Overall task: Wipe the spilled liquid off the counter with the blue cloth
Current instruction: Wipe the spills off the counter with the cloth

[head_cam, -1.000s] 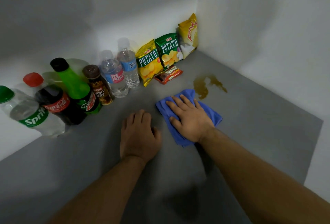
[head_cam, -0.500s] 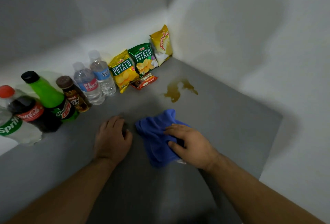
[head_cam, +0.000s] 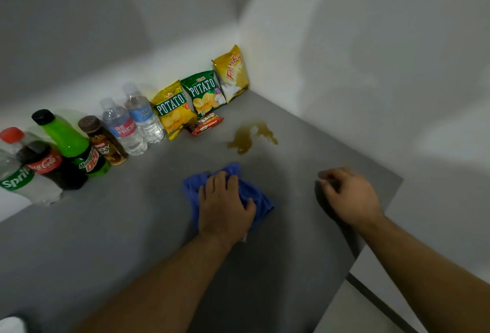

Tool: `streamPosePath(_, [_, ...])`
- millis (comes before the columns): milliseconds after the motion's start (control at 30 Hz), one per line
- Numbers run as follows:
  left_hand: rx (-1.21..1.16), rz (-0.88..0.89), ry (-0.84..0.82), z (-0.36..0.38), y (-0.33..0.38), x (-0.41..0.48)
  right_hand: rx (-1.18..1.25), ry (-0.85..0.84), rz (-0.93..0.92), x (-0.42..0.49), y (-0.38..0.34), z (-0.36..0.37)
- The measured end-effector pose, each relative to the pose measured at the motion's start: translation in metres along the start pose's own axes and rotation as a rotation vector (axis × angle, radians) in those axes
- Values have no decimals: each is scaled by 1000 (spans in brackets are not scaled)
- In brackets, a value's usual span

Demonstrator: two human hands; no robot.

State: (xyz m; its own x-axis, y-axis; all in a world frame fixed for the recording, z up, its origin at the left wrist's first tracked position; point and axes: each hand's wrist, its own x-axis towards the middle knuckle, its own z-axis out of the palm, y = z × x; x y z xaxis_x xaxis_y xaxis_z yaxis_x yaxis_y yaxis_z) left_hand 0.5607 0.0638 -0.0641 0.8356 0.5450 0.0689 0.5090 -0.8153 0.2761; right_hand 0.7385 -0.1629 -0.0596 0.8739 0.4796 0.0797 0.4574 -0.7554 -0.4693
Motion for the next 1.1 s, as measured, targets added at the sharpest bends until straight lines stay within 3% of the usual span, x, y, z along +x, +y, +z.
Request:
streamPosePath(133, [116,-60,-91,20,3,4,-133,44,17,28,15,5])
streamPosePath(300, [-12,-57,-54,31,-3,11,-185,134,42,62,18,13])
streamPosePath(600, [134,35,-93,30,-35,-2,-223,77,74,101,13,27])
streamPosePath(867, [183,-72,-195,20,-45,78,-312,108,46,108,23,39])
streamPosePath(1100, [173,187,-176,26,-45,63,-311,106,45,110,26,40])
